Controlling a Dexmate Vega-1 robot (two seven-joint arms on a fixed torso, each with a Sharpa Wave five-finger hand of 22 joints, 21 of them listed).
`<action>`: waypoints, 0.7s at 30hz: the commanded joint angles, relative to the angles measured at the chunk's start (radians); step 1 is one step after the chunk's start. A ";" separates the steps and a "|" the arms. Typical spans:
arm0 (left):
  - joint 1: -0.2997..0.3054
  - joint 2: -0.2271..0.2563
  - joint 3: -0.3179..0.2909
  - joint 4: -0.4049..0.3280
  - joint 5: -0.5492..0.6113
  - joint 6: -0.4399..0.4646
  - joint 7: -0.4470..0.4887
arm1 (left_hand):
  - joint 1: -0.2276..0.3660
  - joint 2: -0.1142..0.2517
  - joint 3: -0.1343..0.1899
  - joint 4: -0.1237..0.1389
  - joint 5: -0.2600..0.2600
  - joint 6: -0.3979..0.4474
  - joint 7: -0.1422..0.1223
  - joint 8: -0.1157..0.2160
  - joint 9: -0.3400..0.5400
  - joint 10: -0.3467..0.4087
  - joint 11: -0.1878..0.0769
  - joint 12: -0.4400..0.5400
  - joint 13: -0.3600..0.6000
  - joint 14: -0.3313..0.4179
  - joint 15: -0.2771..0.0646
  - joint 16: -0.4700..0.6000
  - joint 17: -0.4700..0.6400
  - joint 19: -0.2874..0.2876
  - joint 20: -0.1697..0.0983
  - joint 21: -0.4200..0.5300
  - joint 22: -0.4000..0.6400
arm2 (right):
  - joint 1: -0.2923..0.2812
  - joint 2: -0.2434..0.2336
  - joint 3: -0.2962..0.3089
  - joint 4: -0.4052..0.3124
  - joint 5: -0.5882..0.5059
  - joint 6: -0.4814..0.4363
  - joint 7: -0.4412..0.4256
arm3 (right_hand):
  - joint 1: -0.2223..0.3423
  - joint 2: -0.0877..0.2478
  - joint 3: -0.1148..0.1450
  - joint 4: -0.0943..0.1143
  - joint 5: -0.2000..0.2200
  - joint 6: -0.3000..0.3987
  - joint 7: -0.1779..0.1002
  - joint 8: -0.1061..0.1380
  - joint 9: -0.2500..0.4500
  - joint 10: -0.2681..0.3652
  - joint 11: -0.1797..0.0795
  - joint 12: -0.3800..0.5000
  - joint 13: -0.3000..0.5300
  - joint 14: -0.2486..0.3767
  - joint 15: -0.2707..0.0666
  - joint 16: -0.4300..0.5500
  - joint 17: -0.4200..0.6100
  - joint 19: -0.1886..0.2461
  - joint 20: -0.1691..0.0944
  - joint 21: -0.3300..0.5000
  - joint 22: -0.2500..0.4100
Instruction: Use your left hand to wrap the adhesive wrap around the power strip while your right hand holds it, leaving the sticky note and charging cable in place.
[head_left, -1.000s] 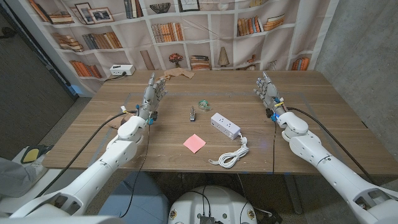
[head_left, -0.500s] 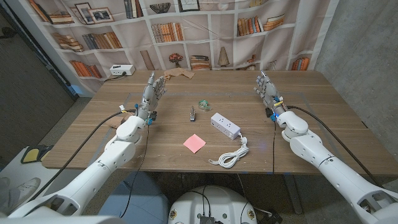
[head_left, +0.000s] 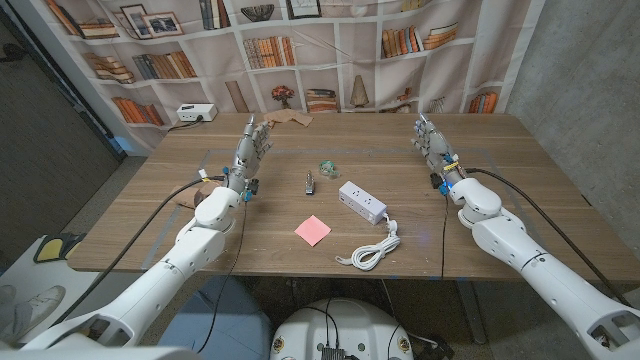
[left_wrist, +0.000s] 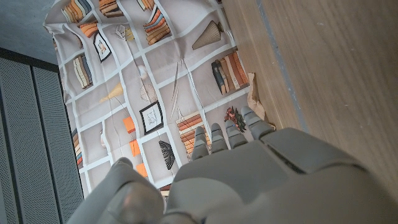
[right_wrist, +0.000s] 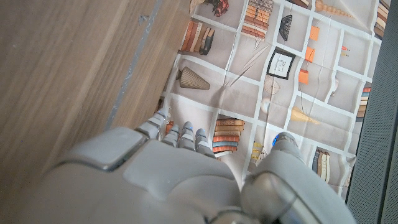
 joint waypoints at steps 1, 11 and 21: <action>0.037 -0.002 -0.015 -0.034 0.003 -0.001 0.047 | 0.011 0.003 0.000 -0.005 -0.001 0.007 -0.003 -0.001 0.002 0.005 0.002 0.002 0.003 0.001 0.003 0.002 0.004 0.001 -0.003 0.002 0.003 | -0.029 -0.021 0.006 -0.023 -0.045 0.027 -0.030 | 0.020 0.001 0.006 -0.010 -0.001 0.010 0.008 0.010 0.004 0.011 0.017 0.008 0.004 -0.001 -0.002 0.009 0.001 0.002 0.009 0.007 0.003; 0.057 0.032 -0.028 -0.083 0.008 0.024 0.056 | 0.011 0.003 -0.002 -0.005 -0.002 0.007 -0.003 -0.002 0.002 0.007 0.002 0.002 0.003 0.001 0.002 0.002 0.004 0.001 -0.003 0.002 0.003 | -0.053 -0.046 0.006 -0.085 -0.098 -0.019 -0.095 | 0.054 0.001 0.016 -0.032 -0.004 0.021 0.012 0.014 0.004 0.026 0.023 0.012 0.004 0.012 -0.001 0.014 0.000 0.014 0.022 0.011 0.003; 0.054 0.029 -0.028 -0.076 -0.001 0.030 0.048 | 0.011 0.004 -0.003 -0.006 -0.003 0.007 -0.003 -0.002 0.002 0.006 0.003 0.001 0.003 0.002 0.003 0.003 0.004 0.001 -0.004 0.002 0.003 | -0.079 -0.083 0.014 -0.127 -0.130 -0.040 -0.111 | 0.097 0.004 0.031 -0.057 -0.006 0.022 0.016 0.015 0.004 0.028 0.025 0.012 0.004 0.016 0.000 0.015 -0.001 0.023 0.045 0.013 0.003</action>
